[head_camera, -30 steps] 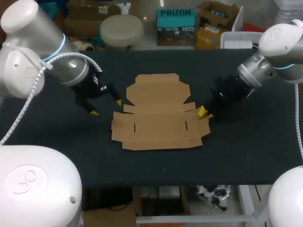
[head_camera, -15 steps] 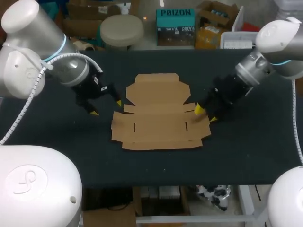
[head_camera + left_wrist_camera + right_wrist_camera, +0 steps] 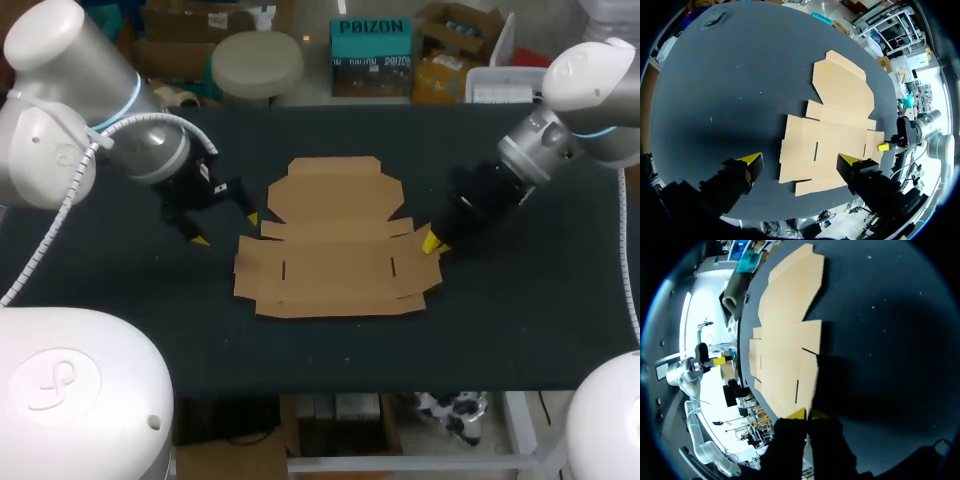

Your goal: Assemble the packaging by folding the flat box into shape, placing the metal phone stand inside, and closing the box properly

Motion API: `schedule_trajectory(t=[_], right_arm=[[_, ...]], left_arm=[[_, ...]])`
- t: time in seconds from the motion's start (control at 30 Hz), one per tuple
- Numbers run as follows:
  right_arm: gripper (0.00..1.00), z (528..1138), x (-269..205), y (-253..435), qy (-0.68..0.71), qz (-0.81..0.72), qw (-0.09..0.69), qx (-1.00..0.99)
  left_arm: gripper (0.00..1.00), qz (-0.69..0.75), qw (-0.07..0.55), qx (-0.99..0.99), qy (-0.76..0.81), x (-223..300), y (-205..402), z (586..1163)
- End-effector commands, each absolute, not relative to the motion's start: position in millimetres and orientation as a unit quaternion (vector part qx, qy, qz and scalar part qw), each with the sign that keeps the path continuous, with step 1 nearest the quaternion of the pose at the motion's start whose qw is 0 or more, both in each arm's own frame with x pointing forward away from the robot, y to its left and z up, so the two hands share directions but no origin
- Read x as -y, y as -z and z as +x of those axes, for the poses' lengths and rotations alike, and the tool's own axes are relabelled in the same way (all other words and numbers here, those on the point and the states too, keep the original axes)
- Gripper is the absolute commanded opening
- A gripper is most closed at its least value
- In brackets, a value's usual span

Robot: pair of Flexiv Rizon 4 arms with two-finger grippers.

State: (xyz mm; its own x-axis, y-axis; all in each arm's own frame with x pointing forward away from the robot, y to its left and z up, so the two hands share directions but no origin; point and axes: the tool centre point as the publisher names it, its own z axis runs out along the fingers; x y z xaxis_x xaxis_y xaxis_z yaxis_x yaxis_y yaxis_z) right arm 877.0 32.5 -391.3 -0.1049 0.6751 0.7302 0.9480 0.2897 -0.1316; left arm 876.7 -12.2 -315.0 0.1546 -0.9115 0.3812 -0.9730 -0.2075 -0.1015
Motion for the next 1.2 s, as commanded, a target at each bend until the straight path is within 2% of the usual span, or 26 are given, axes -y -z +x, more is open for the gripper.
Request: schedule_trajectory(t=[0.03,0.3,1.2], right_arm=[[0.0,876.8,-29.3,395.9,0.189,-0.559,0.369,0.718],[0.0,867.7,-30.6,395.2,0.192,-0.524,0.398,0.728],[0.0,845.5,-27.4,393.3,0.202,-0.549,0.38,0.716]], left_arm=[[1.0,0.757,0.08,0.623,-0.18,14.3,313.4,875.0],[1.0,0.757,0.076,0.624,-0.179,16.5,309.4,870.6],[1.0,0.758,0.075,0.623,-0.179,18.6,308.8,866.5]])
